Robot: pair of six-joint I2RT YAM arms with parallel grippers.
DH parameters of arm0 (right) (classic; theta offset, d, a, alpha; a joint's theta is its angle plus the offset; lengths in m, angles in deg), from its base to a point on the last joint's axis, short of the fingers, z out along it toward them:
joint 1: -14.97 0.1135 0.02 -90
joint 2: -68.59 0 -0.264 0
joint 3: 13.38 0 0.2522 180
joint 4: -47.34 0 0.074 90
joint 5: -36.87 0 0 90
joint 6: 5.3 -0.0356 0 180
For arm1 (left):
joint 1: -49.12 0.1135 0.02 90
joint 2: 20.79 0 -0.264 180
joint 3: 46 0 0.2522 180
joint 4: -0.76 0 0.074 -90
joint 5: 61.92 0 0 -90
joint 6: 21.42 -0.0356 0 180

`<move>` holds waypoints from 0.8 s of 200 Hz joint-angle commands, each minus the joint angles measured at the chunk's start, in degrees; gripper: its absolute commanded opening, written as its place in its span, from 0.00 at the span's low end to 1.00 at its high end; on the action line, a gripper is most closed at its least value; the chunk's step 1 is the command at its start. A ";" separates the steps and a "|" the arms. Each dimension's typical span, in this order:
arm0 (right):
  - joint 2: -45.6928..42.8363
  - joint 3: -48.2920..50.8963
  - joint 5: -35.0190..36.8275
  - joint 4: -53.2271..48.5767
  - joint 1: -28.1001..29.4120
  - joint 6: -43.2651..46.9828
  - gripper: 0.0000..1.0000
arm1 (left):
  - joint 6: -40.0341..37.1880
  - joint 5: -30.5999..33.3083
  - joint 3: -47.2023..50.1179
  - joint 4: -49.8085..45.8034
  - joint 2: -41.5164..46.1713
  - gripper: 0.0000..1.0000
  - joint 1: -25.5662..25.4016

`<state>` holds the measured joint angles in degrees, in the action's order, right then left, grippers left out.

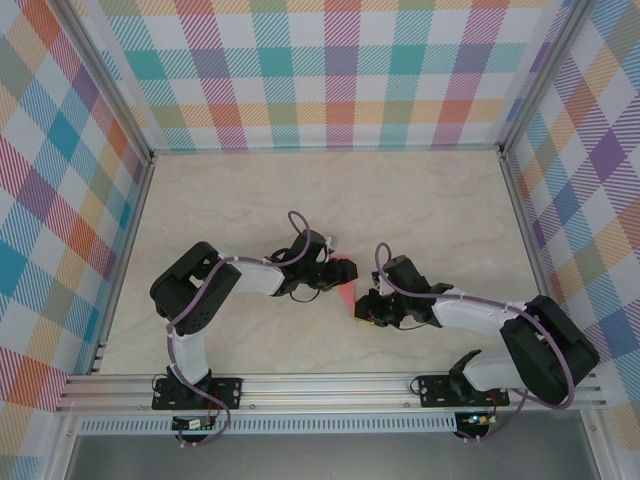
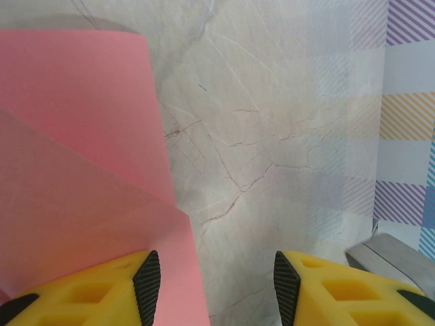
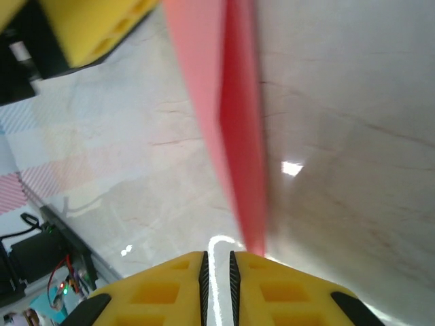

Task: Fold a paper plane with a square sheet of paper (pick it up from the middle)
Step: Fold the wing for the fifth time at the center of the table.

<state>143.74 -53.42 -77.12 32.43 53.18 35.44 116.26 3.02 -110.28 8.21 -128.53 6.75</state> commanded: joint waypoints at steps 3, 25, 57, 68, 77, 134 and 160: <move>0.60 -4.72 -2.04 -1.15 1.30 3.37 0.18 | -1.63 1.67 0.43 -4.99 -2.71 0.50 -0.60; 5.64 -6.99 -2.57 1.10 1.88 3.02 0.16 | -1.57 1.66 0.22 -5.04 -2.73 0.50 -0.61; 11.03 -6.62 0.63 2.39 2.21 1.42 0.14 | -1.63 1.58 0.45 -5.12 -2.56 0.50 -0.53; 11.37 -5.87 1.83 1.93 2.04 1.77 0.14 | -1.69 1.67 0.52 -5.13 -2.51 0.50 -0.56; 11.57 -5.17 1.71 1.85 1.82 2.06 0.14 | -1.71 1.59 0.58 -5.13 -2.56 0.50 -0.60; 11.79 0.83 2.37 2.93 1.77 0.14 0.14 | -1.93 1.68 0.68 -5.04 -3.08 0.50 -0.44; 9.76 2.70 3.49 2.39 1.76 -0.31 0.14 | -1.92 1.72 0.72 -5.04 -3.26 0.50 -0.50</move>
<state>153.93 -54.41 -75.70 40.08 54.71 36.23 115.78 2.80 -110.48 7.91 -128.64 6.75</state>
